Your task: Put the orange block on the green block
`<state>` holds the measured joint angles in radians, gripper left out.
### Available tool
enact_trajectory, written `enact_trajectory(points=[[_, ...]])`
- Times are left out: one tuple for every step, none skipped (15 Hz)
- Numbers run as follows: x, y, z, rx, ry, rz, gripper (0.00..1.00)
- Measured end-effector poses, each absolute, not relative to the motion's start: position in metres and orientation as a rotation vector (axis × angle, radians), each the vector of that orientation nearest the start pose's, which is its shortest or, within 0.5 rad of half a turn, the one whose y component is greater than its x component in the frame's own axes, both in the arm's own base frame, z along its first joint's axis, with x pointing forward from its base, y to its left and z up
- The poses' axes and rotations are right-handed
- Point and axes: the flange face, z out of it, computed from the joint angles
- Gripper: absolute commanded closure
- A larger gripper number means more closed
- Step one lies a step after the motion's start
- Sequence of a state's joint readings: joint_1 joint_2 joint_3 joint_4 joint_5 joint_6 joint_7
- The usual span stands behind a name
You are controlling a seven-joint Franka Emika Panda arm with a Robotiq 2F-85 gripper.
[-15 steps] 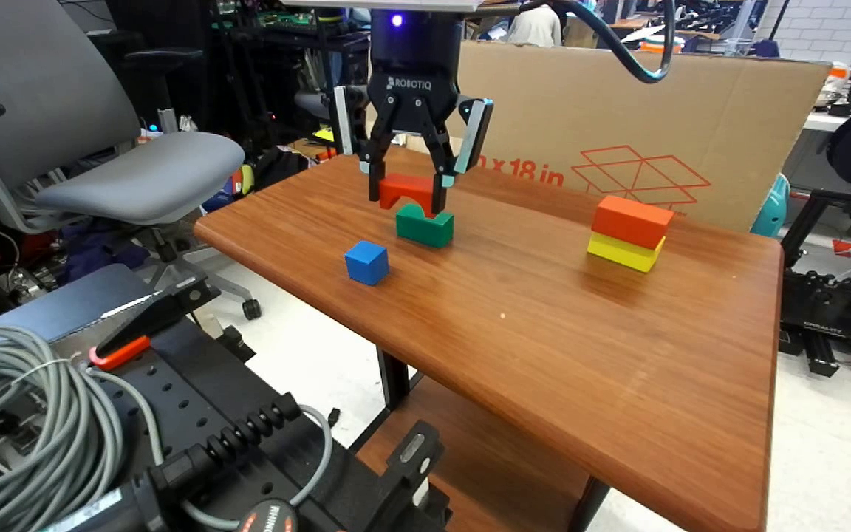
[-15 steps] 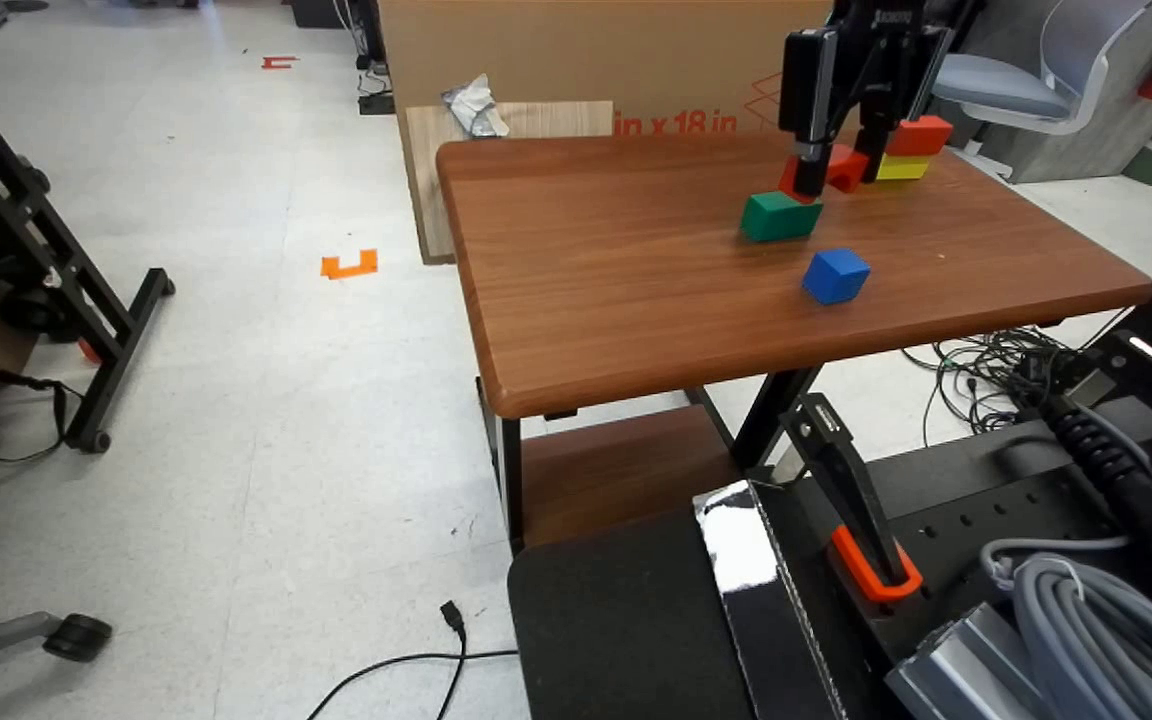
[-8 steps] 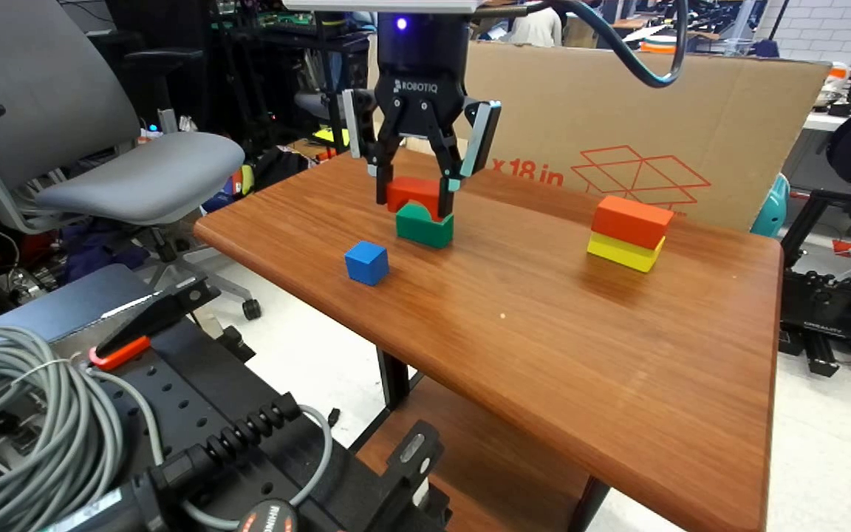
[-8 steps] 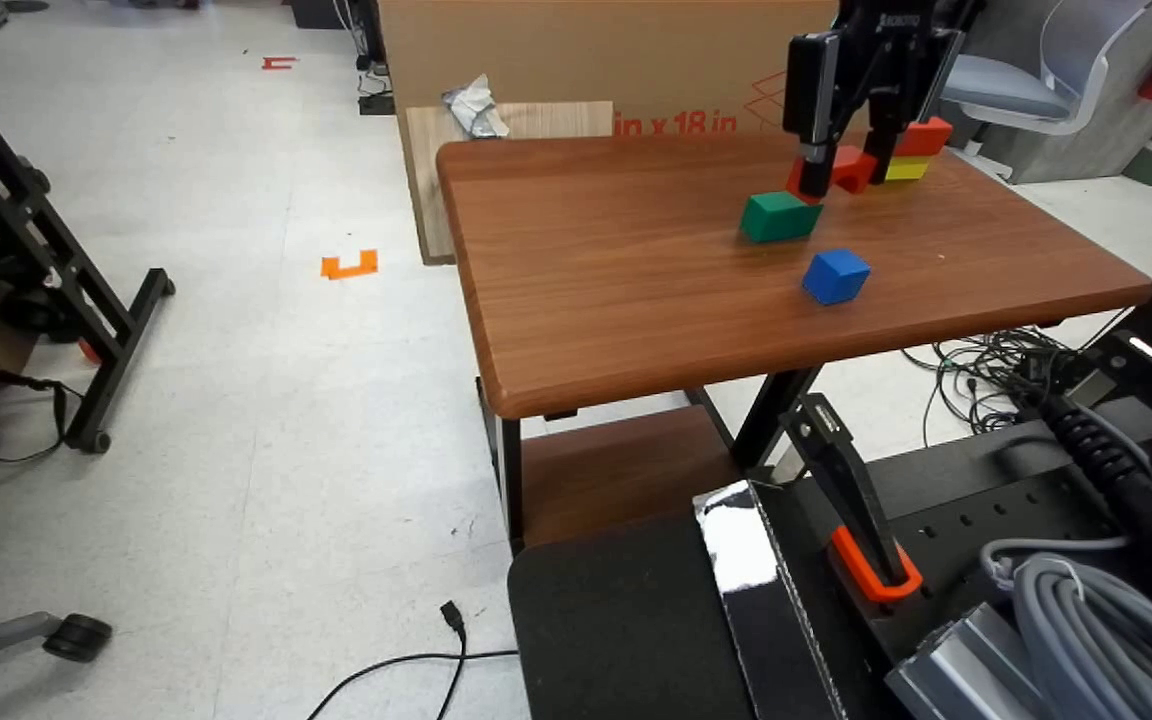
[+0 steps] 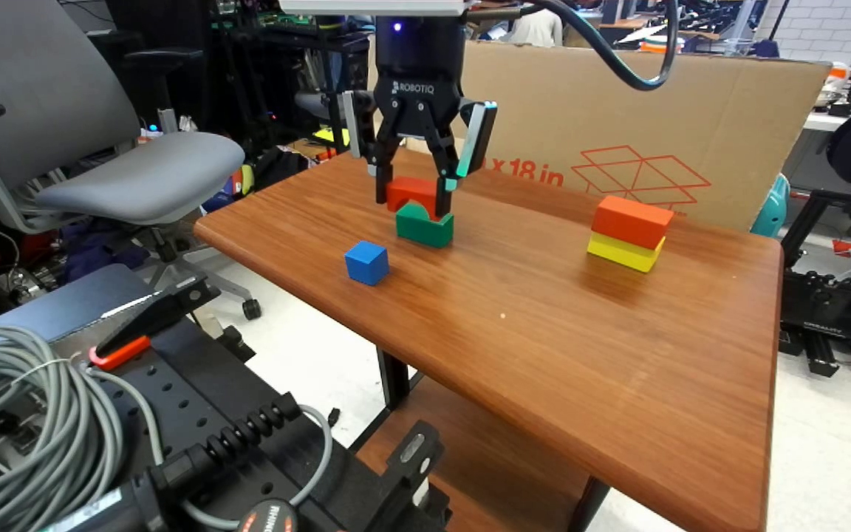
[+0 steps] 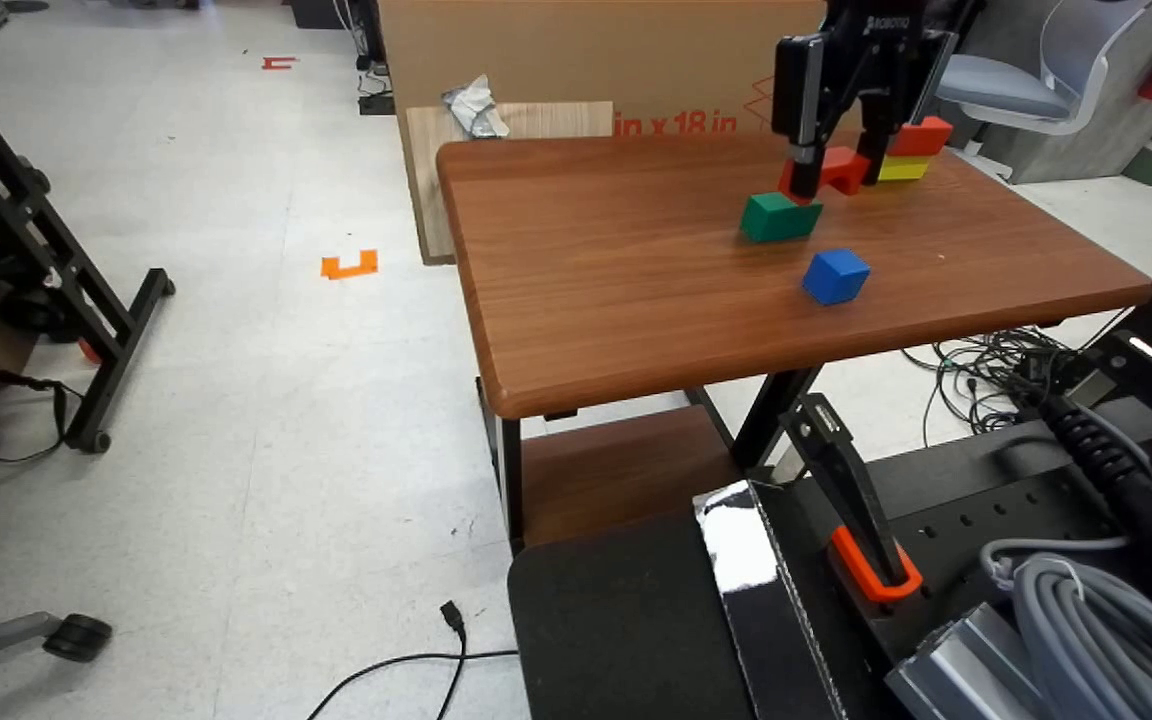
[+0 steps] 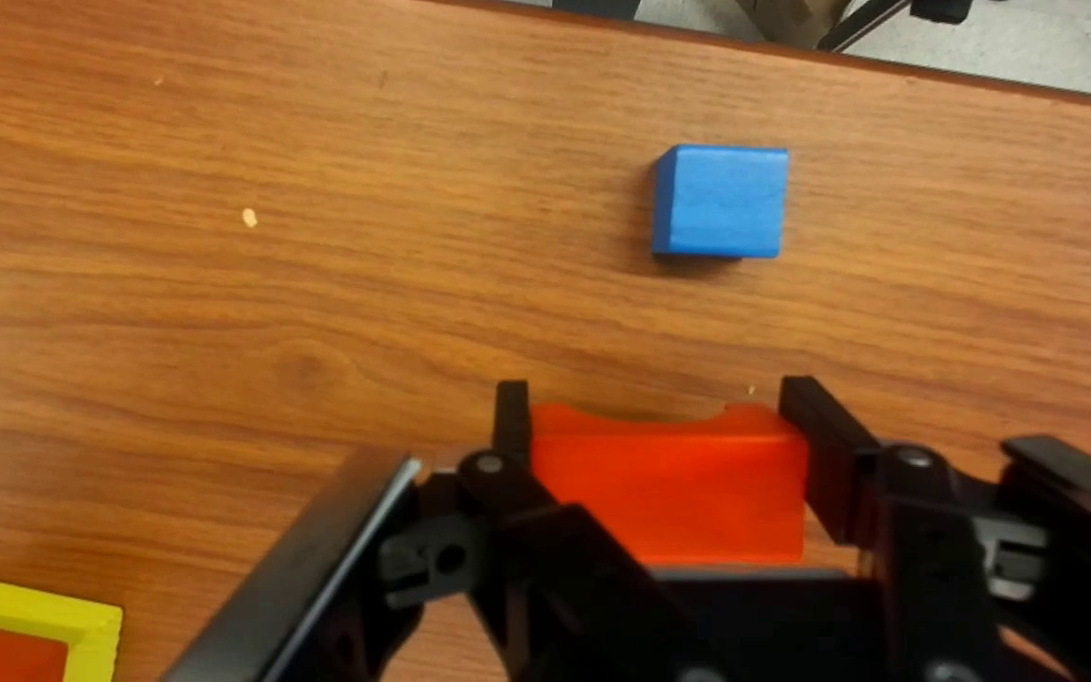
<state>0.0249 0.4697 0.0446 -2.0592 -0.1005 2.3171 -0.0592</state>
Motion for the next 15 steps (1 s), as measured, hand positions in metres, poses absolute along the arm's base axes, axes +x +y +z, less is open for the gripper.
enact_trajectory(points=[[0.569, 0.038, 0.189, -3.161, -0.311, 0.33, 0.59], [0.571, 0.037, 0.19, -3.17, -0.304, 0.324, 0.59], [0.573, 0.037, 0.191, -3.176, -0.297, 0.318, 0.59], [0.575, 0.037, 0.191, -3.179, -0.291, 0.312, 0.59], [0.577, 0.037, 0.192, -3.18, -0.288, 0.307, 0.59], [0.579, 0.038, 0.192, -3.181, -0.286, 0.302, 0.59], [0.58, 0.039, 0.192, -3.181, -0.287, 0.3, 0.59], [0.581, 0.04, 0.191, -3.181, -0.289, 0.3, 0.59], [0.581, 0.042, 0.19, -3.181, -0.293, 0.301, 0.59], [0.582, 0.044, 0.188, -3.181, -0.297, 0.303, 0.59], [0.582, 0.047, 0.186, -3.181, -0.3, 0.306, 0.59], [0.583, 0.049, 0.185, -3.181, -0.301, 0.308, 0.59], [0.584, 0.051, 0.183, -3.182, -0.299, 0.309, 0.59], [0.585, 0.053, 0.181, -3.183, -0.295, 0.31, 0.59], [0.587, 0.054, 0.178, -3.183, -0.289, 0.313, 0.59]])
